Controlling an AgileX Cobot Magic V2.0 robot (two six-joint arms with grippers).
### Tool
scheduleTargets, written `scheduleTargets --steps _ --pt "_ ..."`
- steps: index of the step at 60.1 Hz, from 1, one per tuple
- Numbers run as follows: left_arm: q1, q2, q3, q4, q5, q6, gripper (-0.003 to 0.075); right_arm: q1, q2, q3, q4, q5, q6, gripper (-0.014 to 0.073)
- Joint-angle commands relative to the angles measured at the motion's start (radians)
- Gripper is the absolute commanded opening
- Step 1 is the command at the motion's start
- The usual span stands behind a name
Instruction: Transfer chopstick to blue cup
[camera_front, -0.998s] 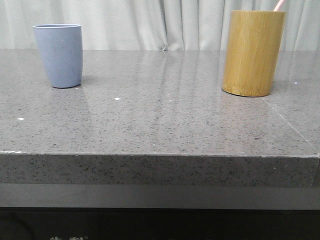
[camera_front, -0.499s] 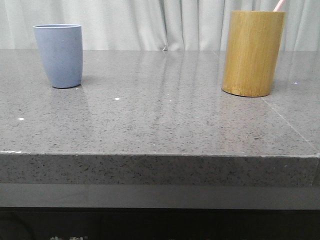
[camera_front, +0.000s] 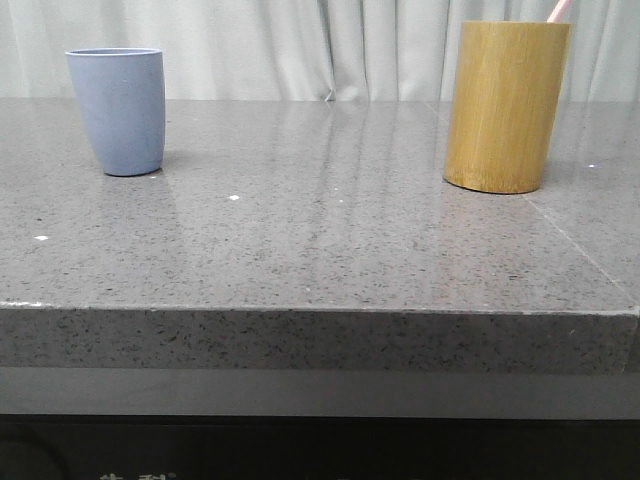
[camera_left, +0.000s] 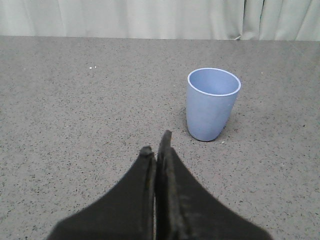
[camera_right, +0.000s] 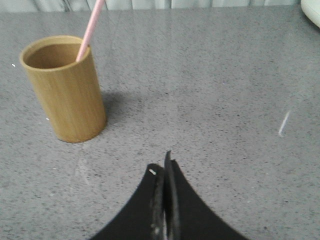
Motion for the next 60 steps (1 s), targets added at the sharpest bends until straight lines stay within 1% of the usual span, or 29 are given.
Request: scheduleTargets --steps 1,4,7,11,14,17,18,19,21,23,26,30,53,60 --pt "0.001 0.012 -0.028 -0.009 -0.077 -0.001 -0.0018 0.0 0.015 -0.033 -0.058 -0.065 -0.01 -0.0067" --pt "0.001 0.012 -0.028 -0.009 -0.082 -0.001 -0.0017 0.0 0.015 -0.033 -0.072 -0.064 -0.01 -0.0058" --pt "0.001 0.012 -0.028 -0.009 -0.082 -0.001 0.0 0.0 0.015 -0.033 -0.085 -0.064 -0.01 -0.0022" --pt "0.001 0.012 -0.028 -0.009 -0.083 -0.001 0.0064 0.0 0.015 -0.033 -0.088 -0.064 -0.011 0.0087" --pt "0.001 0.012 -0.028 -0.009 -0.083 -0.001 0.0147 0.0 0.015 -0.033 -0.088 -0.064 -0.011 0.0193" --pt "0.001 0.012 -0.028 -0.009 -0.088 -0.001 0.0269 0.0 0.015 -0.033 -0.088 -0.064 -0.011 0.0323" --pt "0.001 0.012 -0.028 -0.009 -0.088 -0.001 0.0301 0.0 0.015 -0.033 -0.088 -0.065 -0.011 0.0353" --pt "0.001 0.012 -0.028 -0.009 -0.088 -0.001 0.035 0.0 0.015 -0.033 -0.088 -0.065 -0.011 0.0395" --pt "0.001 0.012 -0.028 -0.009 -0.089 -0.001 0.0423 0.0 0.015 -0.033 -0.088 -0.065 -0.011 0.0443" --pt "0.001 0.012 -0.028 -0.009 -0.089 -0.001 0.0479 0.0 0.015 -0.033 -0.087 -0.065 -0.011 0.0486" --pt "0.001 0.012 -0.028 -0.009 -0.089 -0.001 0.0524 0.0 0.015 -0.033 -0.087 -0.065 -0.011 0.0517" --pt "0.001 0.012 -0.028 -0.009 -0.089 -0.001 0.0527 0.0 0.015 -0.033 -0.087 -0.065 -0.011 0.0518" --pt "0.001 0.032 -0.034 -0.009 -0.083 0.0 0.0419 0.0 0.015 -0.033 -0.063 -0.065 -0.011 0.0518" --pt "-0.032 0.068 -0.059 -0.016 -0.083 0.0 0.0407 0.0 0.015 -0.033 -0.06 -0.065 -0.011 0.0518"
